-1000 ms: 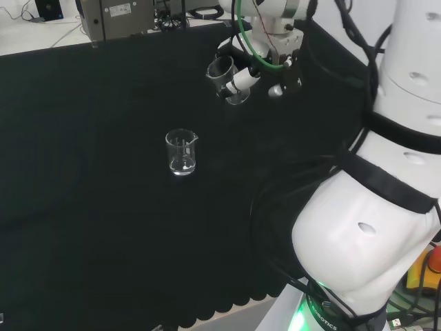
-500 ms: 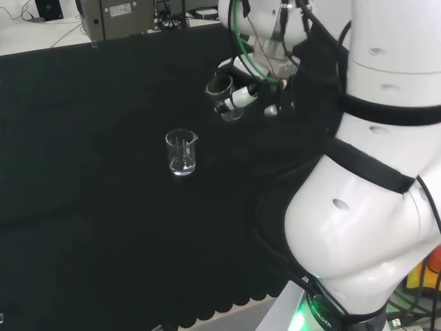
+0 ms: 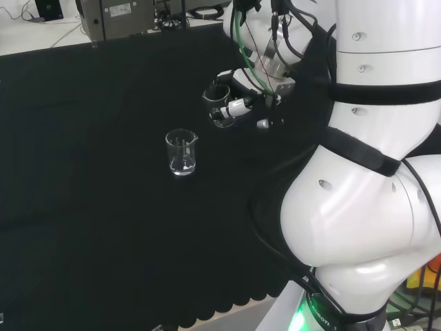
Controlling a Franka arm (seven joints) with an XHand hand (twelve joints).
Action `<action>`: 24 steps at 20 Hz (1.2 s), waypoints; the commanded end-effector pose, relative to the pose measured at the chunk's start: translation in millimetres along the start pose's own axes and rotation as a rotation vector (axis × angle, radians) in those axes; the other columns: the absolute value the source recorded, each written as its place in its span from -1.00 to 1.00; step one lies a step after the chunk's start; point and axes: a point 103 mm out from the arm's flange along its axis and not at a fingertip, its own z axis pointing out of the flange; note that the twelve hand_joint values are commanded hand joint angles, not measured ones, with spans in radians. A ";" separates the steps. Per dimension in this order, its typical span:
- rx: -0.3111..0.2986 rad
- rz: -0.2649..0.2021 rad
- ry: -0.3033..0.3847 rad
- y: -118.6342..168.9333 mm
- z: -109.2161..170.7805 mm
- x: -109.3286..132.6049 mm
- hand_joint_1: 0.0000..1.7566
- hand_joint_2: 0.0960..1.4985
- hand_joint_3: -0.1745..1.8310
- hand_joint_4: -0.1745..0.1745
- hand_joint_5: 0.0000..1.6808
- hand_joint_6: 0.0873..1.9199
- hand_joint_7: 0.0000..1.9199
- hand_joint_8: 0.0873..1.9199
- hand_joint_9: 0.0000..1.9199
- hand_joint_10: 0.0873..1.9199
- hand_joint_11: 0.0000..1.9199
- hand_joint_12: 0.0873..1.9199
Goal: Place the beaker back on the table.
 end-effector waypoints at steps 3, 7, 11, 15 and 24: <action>-0.020 -0.022 0.046 17.6 15.7 -13.0 0.47 0.44 -1.00 -0.91 0.25 -0.20 0.36 -0.34 0.56 -0.33 0.38 -0.29; 0.000 -0.022 0.058 23.1 22.1 -15.8 0.47 0.44 -1.00 -0.90 0.26 -0.21 0.36 -0.35 0.56 -0.33 0.38 -0.29; 0.006 -0.022 0.059 29.5 25.7 -15.3 0.47 0.43 -1.00 -0.91 0.27 -0.22 0.37 -0.36 0.57 -0.35 0.39 -0.30; 0.008 -0.027 0.097 32.7 29.9 -17.6 0.47 0.43 -1.00 -0.90 0.27 -0.22 0.37 -0.37 0.57 -0.36 0.39 -0.30; -0.007 -0.015 0.116 32.3 42.8 -16.4 0.48 0.43 -1.00 -0.90 0.27 -0.23 0.37 -0.37 0.57 -0.36 0.39 -0.31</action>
